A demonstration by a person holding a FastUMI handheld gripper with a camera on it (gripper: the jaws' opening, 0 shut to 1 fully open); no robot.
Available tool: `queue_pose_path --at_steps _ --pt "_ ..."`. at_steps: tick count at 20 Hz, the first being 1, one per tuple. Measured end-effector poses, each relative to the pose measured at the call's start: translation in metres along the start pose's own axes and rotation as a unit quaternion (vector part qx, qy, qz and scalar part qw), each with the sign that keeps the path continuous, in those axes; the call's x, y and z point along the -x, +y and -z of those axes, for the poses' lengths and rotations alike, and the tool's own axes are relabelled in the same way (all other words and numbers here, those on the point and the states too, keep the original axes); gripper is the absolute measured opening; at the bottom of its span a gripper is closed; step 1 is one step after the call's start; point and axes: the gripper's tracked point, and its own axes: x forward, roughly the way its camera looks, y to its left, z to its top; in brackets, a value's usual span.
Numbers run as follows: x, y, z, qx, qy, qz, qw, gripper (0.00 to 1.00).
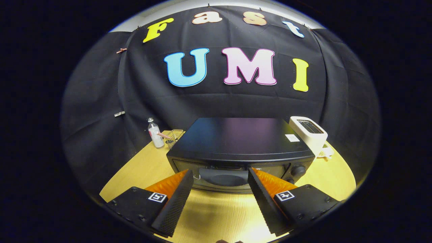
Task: Open the toaster oven, put the food inside, and close the toaster oven door.
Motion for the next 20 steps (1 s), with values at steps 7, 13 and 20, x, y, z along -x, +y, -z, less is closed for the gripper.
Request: queue_pose_path --at_steps 7,13,20 --pt "0.095 -0.027 -0.085 -0.003 -0.068 0.026 0.997 1.0" --pt "0.164 -0.077 -0.14 -0.019 -0.139 0.032 0.99 1.0" --pt "0.204 -0.136 -0.131 0.016 -0.184 0.004 0.983 0.99"
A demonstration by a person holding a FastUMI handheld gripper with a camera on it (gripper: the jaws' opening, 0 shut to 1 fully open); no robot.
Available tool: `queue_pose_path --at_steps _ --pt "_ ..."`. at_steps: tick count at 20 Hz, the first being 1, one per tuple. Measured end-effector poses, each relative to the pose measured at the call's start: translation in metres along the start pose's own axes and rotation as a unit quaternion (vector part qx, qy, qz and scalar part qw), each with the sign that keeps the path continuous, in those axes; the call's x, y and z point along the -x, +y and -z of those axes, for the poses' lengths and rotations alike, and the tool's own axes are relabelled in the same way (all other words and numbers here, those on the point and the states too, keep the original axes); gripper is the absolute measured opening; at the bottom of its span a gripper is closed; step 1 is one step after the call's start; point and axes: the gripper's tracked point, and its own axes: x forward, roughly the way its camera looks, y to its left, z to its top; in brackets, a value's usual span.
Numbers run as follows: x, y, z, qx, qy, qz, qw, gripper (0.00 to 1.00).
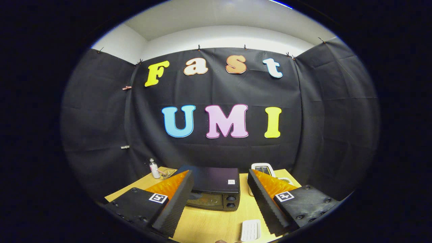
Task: Open the toaster oven, put the food inside, and close the toaster oven door.
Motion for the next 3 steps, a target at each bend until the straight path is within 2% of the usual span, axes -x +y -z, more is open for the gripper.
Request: queue_pose_path --at_steps 3 --pt "0.0017 -0.0162 0.0053 0.028 -0.002 -0.022 0.999 0.99"
